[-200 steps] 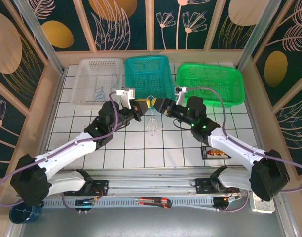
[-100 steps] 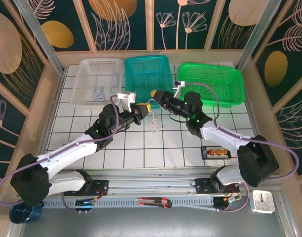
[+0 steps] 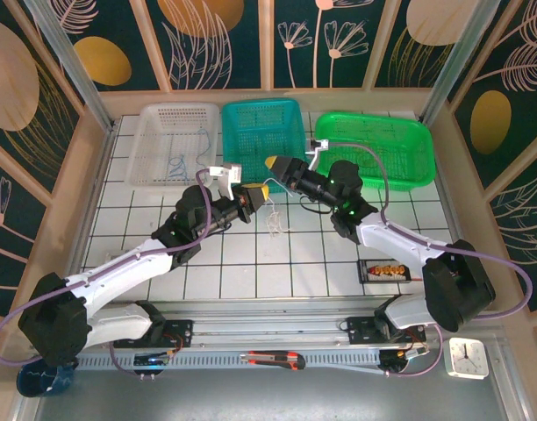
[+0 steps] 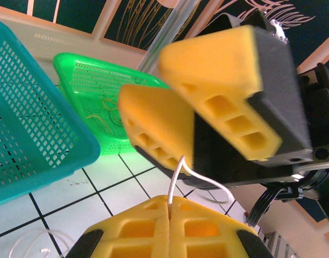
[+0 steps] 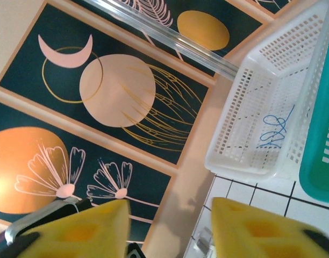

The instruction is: Untangle the cables

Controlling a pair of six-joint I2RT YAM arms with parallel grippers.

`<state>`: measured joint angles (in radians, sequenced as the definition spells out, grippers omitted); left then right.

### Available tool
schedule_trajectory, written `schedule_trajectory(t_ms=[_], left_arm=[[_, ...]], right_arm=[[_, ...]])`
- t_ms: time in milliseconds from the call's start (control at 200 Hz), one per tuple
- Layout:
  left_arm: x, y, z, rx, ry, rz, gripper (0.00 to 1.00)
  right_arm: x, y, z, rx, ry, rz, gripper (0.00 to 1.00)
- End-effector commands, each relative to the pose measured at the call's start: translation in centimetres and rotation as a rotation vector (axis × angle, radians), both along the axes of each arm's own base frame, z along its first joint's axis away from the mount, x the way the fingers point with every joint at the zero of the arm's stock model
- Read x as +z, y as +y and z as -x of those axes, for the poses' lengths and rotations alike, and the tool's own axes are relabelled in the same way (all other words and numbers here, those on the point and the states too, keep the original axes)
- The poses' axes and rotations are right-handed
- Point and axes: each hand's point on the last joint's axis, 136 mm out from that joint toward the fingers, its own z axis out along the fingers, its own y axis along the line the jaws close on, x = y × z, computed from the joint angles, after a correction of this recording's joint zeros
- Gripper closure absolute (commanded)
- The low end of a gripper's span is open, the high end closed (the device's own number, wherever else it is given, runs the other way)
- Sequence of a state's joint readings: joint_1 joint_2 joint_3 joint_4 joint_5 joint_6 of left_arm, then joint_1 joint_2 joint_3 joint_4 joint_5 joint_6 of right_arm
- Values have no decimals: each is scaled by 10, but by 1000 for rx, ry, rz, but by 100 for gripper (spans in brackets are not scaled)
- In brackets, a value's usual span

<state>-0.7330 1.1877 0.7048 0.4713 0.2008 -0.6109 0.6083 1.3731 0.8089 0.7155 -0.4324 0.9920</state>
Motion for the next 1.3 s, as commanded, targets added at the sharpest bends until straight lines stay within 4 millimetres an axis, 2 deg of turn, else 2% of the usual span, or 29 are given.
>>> schedule_trajectory(t_ms=[0, 330, 565, 676, 856, 986, 1111, 1176, 1216, 1296], left_arm=[[16, 2, 0, 4, -40, 46, 100], [20, 1, -4, 21, -48, 43, 100], [26, 3, -4, 28, -57, 52, 100], [28, 3, -3, 26, -61, 52, 100], [26, 3, -3, 21, -60, 46, 100], [24, 3, -3, 23, -61, 38, 100], [18, 5, -2, 28, -65, 26, 55], [10, 8, -3, 41, -65, 14, 36], [4, 10, -2, 49, -64, 7, 29], [-7, 16, -1, 67, -66, -13, 21]], right_arm=[[17, -5, 12, 9, -67, -18, 46], [5, -6, 41, 47, -68, 18, 43], [-7, -5, 49, 52, -54, 41, 44], [-9, -7, 50, 48, -54, 42, 55], [-1, -14, 44, 13, -75, 61, 99], [16, -16, 41, 10, -113, 77, 100], [34, -13, 40, 23, -157, 96, 100], [42, -12, 40, 29, -172, 101, 100], [45, -10, 40, 35, -178, 103, 100], [50, -9, 40, 42, -189, 107, 100]])
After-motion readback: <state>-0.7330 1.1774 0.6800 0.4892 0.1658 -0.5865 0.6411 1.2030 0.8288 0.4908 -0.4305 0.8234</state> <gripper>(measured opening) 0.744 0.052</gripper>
